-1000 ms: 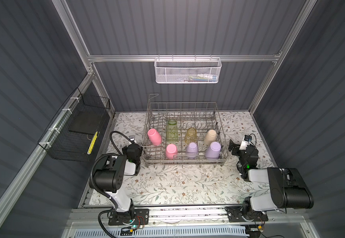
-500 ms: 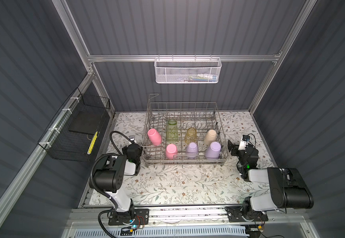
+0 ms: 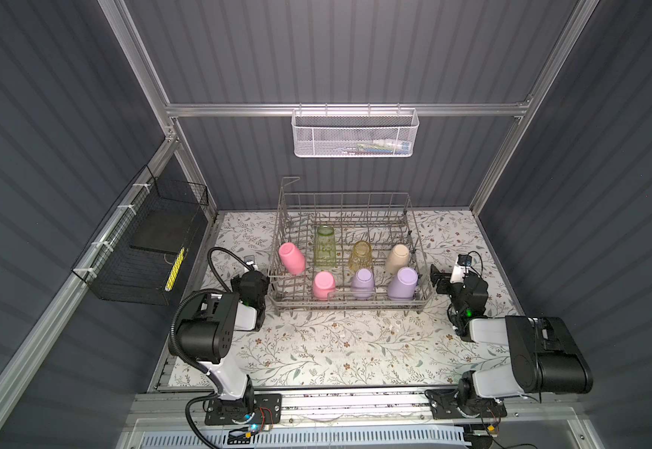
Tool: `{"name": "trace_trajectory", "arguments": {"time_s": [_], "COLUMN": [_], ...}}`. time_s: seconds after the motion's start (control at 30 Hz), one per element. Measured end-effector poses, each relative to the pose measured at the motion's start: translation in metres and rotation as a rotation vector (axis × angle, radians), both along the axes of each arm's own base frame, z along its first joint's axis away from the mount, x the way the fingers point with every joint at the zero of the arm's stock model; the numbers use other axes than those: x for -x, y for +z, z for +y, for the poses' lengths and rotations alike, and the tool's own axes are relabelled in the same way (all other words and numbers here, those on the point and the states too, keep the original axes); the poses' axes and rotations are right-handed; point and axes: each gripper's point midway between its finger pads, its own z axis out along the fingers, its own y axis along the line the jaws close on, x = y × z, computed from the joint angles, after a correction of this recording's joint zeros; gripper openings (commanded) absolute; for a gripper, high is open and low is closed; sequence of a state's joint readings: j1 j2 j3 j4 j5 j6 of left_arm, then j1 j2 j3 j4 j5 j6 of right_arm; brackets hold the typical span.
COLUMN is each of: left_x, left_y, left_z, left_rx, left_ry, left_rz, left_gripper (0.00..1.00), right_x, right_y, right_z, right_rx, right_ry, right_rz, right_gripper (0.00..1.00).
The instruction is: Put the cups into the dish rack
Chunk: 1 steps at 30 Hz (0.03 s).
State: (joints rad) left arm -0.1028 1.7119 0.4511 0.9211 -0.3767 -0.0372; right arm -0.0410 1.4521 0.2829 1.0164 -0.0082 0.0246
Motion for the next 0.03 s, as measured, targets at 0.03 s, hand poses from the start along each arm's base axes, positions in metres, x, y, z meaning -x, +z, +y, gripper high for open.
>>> {"name": "trace_trajectory", "arguments": {"time_s": [0.03], "left_x": [0.0], "left_y": [0.0], "left_z": [0.0], "left_rx": [0.0], "left_ry": [0.0], "left_rz": [0.0], "left_gripper": [1.0], "right_x": [0.0], "right_y": [0.0], "right_z": [0.0], "right_rx": [0.0], "right_ry": [0.0], "right_rz": [0.0], "right_gripper": [0.99]}}
